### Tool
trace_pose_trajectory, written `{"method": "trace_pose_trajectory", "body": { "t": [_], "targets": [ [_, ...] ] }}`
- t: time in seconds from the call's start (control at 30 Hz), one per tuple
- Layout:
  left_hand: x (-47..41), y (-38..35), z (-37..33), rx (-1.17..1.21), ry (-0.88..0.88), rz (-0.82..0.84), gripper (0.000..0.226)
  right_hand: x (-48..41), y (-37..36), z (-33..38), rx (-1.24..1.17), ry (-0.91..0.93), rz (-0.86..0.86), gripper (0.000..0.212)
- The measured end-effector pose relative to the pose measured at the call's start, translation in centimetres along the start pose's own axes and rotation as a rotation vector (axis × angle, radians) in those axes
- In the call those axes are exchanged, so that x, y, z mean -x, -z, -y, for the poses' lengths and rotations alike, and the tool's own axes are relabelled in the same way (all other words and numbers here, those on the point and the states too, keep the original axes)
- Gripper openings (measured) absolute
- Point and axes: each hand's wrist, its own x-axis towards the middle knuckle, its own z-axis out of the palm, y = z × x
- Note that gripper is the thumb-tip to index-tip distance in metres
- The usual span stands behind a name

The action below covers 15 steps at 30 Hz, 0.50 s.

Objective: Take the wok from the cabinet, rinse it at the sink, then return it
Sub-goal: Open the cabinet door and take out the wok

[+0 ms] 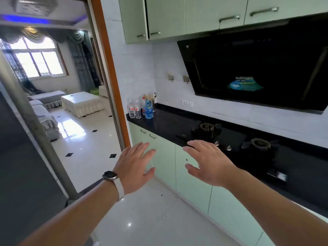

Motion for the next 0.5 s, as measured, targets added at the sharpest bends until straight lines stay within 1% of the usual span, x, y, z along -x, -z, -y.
{"method": "trace_pose_trajectory", "body": {
  "t": [0.23, 0.5],
  "targets": [
    [-3.9, -4.3, 6.5, -0.014, 0.012, -0.014, 0.056, -7.3, -3.9, 0.4, -0.008, 0.015, 0.013, 0.062],
    [-11.3, -9.2, 18.3, 0.073, 0.033, -0.010, 0.056, -21.6, -7.5, 1.4, 0.024, -0.006, 0.063, 0.062]
  ]
}}
